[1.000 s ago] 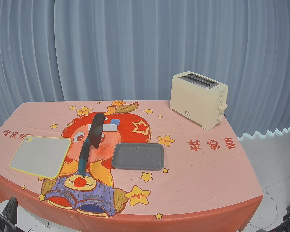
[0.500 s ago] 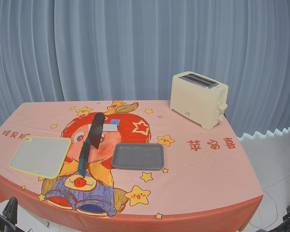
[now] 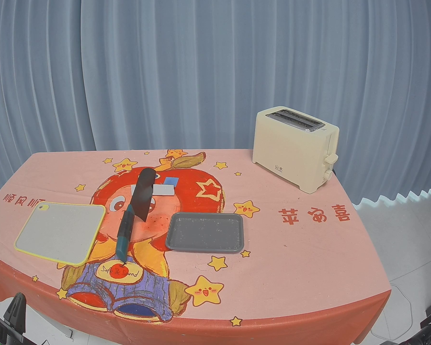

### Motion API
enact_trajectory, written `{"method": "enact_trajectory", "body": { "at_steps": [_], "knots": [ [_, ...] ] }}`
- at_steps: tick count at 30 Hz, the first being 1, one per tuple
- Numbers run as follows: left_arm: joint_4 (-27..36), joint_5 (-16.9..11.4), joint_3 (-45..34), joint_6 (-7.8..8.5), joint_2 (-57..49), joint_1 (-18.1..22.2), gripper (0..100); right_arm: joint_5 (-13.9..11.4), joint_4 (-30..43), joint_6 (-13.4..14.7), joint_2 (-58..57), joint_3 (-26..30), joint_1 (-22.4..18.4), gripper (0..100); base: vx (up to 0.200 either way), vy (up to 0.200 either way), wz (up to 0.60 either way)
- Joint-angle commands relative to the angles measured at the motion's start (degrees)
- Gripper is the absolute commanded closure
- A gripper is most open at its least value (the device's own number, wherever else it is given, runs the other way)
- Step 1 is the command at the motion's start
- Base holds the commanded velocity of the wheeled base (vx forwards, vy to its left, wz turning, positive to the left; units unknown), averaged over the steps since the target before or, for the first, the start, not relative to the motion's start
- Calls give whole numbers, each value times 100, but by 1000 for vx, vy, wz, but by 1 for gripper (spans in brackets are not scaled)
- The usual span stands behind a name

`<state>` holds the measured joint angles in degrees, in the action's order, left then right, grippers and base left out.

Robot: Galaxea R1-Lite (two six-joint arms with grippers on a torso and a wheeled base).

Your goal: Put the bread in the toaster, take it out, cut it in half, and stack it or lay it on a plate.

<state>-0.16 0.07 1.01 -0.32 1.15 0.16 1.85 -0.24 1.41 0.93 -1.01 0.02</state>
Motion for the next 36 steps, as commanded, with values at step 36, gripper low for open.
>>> {"method": "enact_trajectory", "body": {
  "at_steps": [36],
  "knots": [
    [-2, 1, -101, -3, 8, 2, 100, -10, 7, -54, -57, 92, -2, 100, 0, 0, 0]
  ]
}}
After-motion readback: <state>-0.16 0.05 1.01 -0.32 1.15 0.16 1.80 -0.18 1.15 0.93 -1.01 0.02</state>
